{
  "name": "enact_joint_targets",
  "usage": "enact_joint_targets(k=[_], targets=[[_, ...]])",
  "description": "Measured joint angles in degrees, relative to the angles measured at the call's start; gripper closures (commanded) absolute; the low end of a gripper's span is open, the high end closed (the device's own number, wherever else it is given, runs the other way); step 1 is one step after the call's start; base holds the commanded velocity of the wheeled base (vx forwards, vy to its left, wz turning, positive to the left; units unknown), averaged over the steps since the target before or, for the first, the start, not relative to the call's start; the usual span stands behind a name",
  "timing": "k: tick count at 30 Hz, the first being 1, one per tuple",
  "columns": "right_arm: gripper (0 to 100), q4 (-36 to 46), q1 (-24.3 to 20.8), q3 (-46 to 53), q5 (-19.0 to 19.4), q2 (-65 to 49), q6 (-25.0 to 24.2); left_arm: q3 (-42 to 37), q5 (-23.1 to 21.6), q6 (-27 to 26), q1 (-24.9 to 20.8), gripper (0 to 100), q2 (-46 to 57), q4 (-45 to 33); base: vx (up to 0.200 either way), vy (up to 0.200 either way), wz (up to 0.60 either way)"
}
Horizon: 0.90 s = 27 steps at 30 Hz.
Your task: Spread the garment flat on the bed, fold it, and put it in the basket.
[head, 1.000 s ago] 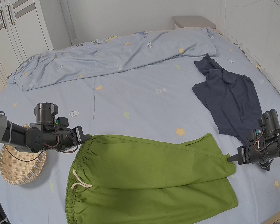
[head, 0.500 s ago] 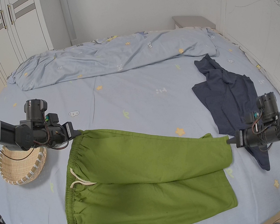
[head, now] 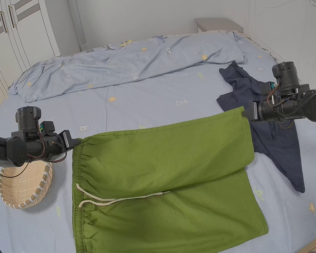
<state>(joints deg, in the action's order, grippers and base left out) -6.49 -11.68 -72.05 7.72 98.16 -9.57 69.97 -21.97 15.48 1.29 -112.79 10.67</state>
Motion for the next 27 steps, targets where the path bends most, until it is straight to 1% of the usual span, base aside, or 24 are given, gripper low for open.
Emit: enact_joint_targets(k=[15,17,21,25,27], targets=[[100,1.05,-5.22,-27.82,-12.23,16.36,0.84,3.82,0.07,-0.95,3.67,100,0.06,1.15,0.0,0.0,0.0],[100,1.05,-5.85,-30.43,-13.35,18.16,1.04,4.12,0.07,-1.06,4.07,100,-0.06,1.16,0.0,0.0,0.0],[100,1.12,-6.92,-34.73,-14.38,21.08,1.63,4.52,0.11,-1.52,4.61,100,-0.55,1.21,0.0,0.0,0.0],[100,1.1,-7.39,-38.68,-16.19,23.24,3.04,4.83,0.11,-2.29,5.24,100,-1.16,1.26,0.0,0.0,0.0],[100,1.02,-7.56,-40.02,-16.47,23.98,3.61,4.96,0.13,-2.44,5.42,100,-1.35,1.26,0.0,0.0,0.0]])
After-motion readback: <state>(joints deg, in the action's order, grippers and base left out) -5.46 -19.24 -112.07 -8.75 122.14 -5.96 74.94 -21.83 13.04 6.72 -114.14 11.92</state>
